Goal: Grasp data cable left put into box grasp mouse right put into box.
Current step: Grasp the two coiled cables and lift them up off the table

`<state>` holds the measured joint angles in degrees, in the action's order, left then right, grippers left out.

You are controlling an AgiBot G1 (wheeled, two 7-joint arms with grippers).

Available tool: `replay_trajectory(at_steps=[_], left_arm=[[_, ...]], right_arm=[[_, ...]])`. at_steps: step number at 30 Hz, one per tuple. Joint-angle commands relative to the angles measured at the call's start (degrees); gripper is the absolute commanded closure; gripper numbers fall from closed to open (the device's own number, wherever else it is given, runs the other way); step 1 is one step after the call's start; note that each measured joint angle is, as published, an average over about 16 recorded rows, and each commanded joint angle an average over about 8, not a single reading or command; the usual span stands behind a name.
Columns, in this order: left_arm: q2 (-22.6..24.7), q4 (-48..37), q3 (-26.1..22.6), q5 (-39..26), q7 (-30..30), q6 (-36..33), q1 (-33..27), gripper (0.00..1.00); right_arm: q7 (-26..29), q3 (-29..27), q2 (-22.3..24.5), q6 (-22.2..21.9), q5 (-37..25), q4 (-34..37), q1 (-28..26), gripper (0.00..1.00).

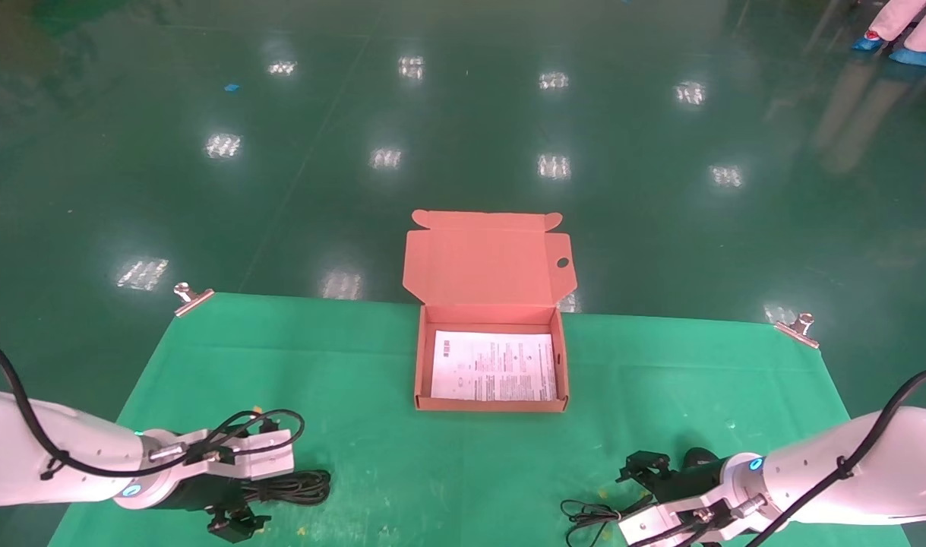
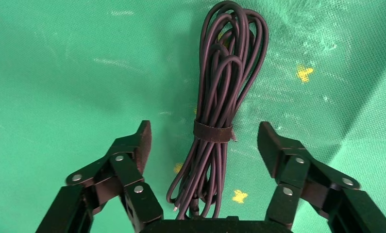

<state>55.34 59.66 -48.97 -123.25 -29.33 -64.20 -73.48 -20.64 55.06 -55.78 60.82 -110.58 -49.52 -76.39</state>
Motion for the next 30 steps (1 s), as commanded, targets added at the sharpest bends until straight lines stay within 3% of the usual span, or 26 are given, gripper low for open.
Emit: replay_trajectory(at_steps=[1,30], left_arm=[[-0.02,0.07,0.01,0.02,-0.01,-0.07,-0.02,1.0],[-0.95,1.57,0.0,0.63,0.77,-1.01,-0.1,1.0]], right_arm=[[0.06,-0.04,0.11,0.1,0.05,-0.16,-0.03,1.0],[0.71,-0.42,1.1,0.41,0.4,-0.65,-0.15,1.0]])
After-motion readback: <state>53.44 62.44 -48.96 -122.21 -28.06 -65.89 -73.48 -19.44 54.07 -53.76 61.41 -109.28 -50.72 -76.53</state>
